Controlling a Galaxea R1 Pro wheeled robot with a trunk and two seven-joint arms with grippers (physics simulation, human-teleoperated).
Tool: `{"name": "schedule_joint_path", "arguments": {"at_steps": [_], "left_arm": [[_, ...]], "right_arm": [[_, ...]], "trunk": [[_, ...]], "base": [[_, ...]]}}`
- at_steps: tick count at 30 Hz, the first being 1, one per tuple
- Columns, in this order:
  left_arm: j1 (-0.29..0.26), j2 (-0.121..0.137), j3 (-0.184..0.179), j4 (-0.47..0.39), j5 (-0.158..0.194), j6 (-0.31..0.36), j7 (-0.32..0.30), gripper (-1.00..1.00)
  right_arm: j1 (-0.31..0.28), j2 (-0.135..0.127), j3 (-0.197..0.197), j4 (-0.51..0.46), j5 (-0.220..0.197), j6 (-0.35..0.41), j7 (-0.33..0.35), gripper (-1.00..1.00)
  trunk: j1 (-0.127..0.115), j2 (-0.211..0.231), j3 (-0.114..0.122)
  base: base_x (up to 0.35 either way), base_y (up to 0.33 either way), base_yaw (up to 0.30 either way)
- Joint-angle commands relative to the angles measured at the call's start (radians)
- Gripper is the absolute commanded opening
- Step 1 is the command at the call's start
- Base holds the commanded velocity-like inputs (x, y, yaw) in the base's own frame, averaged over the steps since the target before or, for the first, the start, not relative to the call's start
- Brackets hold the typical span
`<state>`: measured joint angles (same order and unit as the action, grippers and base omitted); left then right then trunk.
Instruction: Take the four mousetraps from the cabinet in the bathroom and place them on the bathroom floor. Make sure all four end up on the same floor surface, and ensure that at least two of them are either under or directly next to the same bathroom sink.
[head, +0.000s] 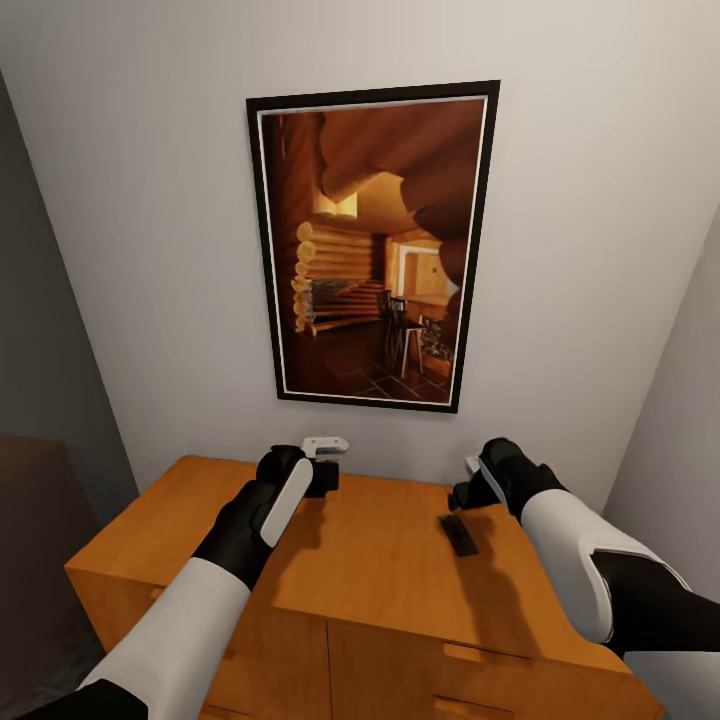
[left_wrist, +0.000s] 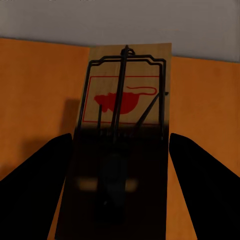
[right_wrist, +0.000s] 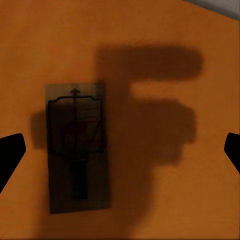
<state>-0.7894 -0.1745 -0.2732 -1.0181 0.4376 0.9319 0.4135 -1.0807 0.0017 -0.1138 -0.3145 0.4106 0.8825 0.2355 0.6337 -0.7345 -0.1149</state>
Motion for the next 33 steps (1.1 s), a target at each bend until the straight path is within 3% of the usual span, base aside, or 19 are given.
{"name": "schedule_joint_path", "arguments": {"at_steps": [1,16,33], "left_arm": [[-0.001,0.000,-0.001,-0.001,0.010,0.002,0.010,-1.00],[-0.001,0.000,0.000,0.000,0.009,0.002,0.010,-1.00],[-0.001,0.000,0.000,0.000,0.009,0.002,0.010,-1.00]], "right_arm": [[-0.001,0.000,-0.006,0.000,0.012,0.008,0.011,1.00],[-0.001,0.002,-0.006,0.002,0.014,0.010,0.019,1.00],[-0.001,0.004,-0.006,0.004,0.010,-0.042,0.046,1.00]], "trunk": [[0.000,-0.001,-0.002],[0.000,-0.001,-0.002],[0.000,-0.001,-0.002]], "base": [[0.000,0.000,0.000],[0.000,0.000,0.000],[0.000,0.000,0.000]]}}
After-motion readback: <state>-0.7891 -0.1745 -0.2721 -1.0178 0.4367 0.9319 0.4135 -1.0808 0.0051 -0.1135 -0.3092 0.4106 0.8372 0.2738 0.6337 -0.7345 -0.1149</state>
